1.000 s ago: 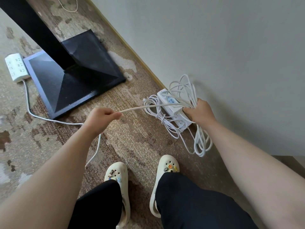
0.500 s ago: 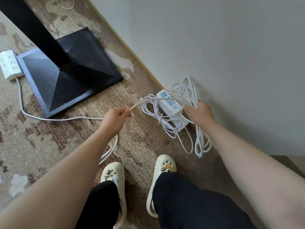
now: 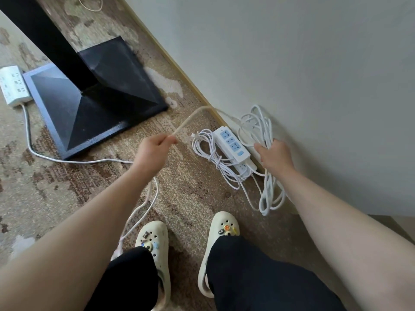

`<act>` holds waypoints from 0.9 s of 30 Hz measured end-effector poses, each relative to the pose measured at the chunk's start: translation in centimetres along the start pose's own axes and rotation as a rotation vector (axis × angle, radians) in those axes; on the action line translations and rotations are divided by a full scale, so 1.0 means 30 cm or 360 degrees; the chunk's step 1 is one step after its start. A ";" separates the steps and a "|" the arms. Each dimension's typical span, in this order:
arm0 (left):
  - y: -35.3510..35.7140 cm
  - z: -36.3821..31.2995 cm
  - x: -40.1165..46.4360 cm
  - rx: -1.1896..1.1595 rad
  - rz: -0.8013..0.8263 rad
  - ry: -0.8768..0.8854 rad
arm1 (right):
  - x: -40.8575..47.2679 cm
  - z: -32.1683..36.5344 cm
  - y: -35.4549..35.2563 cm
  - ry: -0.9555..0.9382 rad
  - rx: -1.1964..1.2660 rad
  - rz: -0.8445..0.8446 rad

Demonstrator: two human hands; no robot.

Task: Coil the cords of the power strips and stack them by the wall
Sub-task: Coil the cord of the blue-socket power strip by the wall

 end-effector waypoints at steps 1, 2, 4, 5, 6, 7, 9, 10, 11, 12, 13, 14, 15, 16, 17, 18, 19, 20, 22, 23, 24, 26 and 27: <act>0.047 -0.056 0.001 -0.0060 0.0032 0.0060 | -0.004 0.005 0.005 0.0020 0.0065 -0.0006; 0.094 -0.098 -0.002 -0.0097 0.0069 0.0102 | -0.009 0.010 0.009 0.0032 0.0104 -0.0002; 0.187 -0.118 -0.015 -0.0044 0.0184 0.0099 | -0.022 0.018 0.016 0.0043 0.0164 0.0025; 0.231 -0.099 -0.030 0.0056 0.0275 0.0040 | -0.026 0.022 0.017 0.0044 0.0211 0.0036; 0.269 -0.069 -0.048 0.0194 0.0381 -0.0042 | -0.030 0.027 0.015 0.0036 0.0258 0.0042; 0.303 -0.036 -0.067 0.0347 0.0478 -0.0107 | -0.032 0.034 0.014 0.0015 0.0284 0.0050; 0.353 -0.004 -0.092 0.0652 0.0558 -0.0067 | -0.036 0.050 0.016 -0.0050 0.0256 0.0109; 0.372 -0.010 -0.096 0.0769 0.0539 0.0029 | -0.039 0.059 0.021 -0.0080 0.0233 0.0157; 0.391 -0.025 -0.100 0.0843 0.0507 0.0141 | -0.043 0.066 0.027 -0.0101 0.0223 0.0205; 0.412 -0.042 -0.106 0.0866 0.0487 0.0241 | -0.046 0.072 0.033 -0.0113 0.0230 0.0243; 0.431 -0.058 -0.115 0.0847 0.0489 0.0321 | -0.049 0.078 0.039 -0.0118 0.0254 0.0270; 0.449 -0.070 -0.125 0.0815 0.0514 0.0379 | -0.052 0.083 0.043 -0.0122 0.0285 0.0293; 0.462 -0.077 -0.136 0.0792 0.0544 0.0424 | -0.053 0.089 0.047 -0.0130 0.0314 0.0318; 0.471 -0.082 -0.145 0.0780 0.0565 0.0467 | -0.054 0.095 0.051 -0.0141 0.0334 0.0351; 0.477 -0.083 -0.150 0.0773 0.0572 0.0502 | -0.054 0.102 0.057 -0.0150 0.0343 0.0392; 0.481 -0.082 -0.151 0.0760 0.0569 0.0525 | -0.055 0.107 0.063 -0.0154 0.0344 0.0438; 0.483 -0.082 -0.149 0.0745 0.0561 0.0538 | -0.056 0.112 0.070 -0.0158 0.0342 0.0482; 0.485 -0.083 -0.147 0.0742 0.0559 0.0543 | -0.059 0.116 0.075 -0.0160 0.0345 0.0516; 0.488 -0.084 -0.147 0.0756 0.0561 0.0544 | -0.065 0.121 0.079 -0.0149 0.0380 0.0554; 0.486 -0.087 -0.149 0.0762 0.0554 0.0542 | -0.064 0.120 0.078 -0.0132 0.0403 0.0570; 0.484 -0.091 -0.151 0.0759 0.0543 0.0541 | -0.061 0.118 0.076 -0.0109 0.0430 0.0595; 0.483 -0.096 -0.153 0.0732 0.0535 0.0545 | -0.056 0.113 0.070 -0.0057 0.0465 0.0656; 0.484 -0.096 -0.154 0.0706 0.0551 0.0522 | -0.055 0.112 0.068 -0.0038 0.0451 0.0671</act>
Point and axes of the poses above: each hand's wrist, its own x-axis towards the middle knuckle, its own y-axis out of the palm, z = x × y, the point moved 3 cm from there along x, towards the middle knuckle, and after that the axes turned 4 degrees about y, right-handed, at the moved point
